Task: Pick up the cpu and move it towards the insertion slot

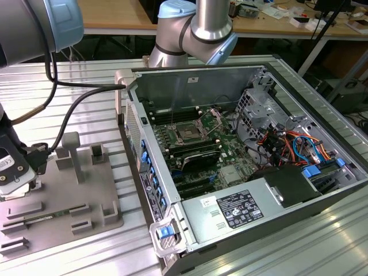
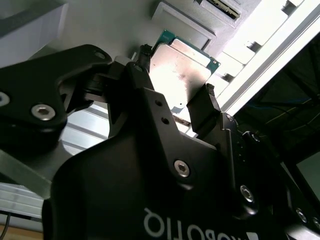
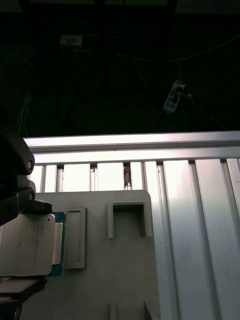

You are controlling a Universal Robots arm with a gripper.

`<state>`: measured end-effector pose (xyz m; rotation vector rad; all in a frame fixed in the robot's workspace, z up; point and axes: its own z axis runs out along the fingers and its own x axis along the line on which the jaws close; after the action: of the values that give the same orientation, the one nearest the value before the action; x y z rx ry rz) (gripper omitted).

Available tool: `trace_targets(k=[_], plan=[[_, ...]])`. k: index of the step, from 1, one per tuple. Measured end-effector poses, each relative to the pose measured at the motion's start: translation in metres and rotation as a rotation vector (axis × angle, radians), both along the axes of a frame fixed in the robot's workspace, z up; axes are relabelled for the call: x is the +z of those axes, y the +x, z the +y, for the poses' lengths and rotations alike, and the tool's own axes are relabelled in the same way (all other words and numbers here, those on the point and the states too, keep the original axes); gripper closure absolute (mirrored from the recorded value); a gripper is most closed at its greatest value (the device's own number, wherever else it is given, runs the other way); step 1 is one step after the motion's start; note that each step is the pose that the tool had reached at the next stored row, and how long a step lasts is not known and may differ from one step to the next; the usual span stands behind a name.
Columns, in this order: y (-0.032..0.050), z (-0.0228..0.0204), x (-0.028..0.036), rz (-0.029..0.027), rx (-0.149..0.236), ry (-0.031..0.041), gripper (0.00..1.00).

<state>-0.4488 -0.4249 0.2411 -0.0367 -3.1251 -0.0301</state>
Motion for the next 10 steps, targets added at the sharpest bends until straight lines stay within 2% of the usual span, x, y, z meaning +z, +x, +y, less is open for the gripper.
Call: trace_targets(k=[3,10], plan=[[0.0002,0.0,0.0035,0.0,0.0,-0.0001,0.45],[0.0002,0.0,0.0058,0.0,0.0,-0.0003,0.45]])
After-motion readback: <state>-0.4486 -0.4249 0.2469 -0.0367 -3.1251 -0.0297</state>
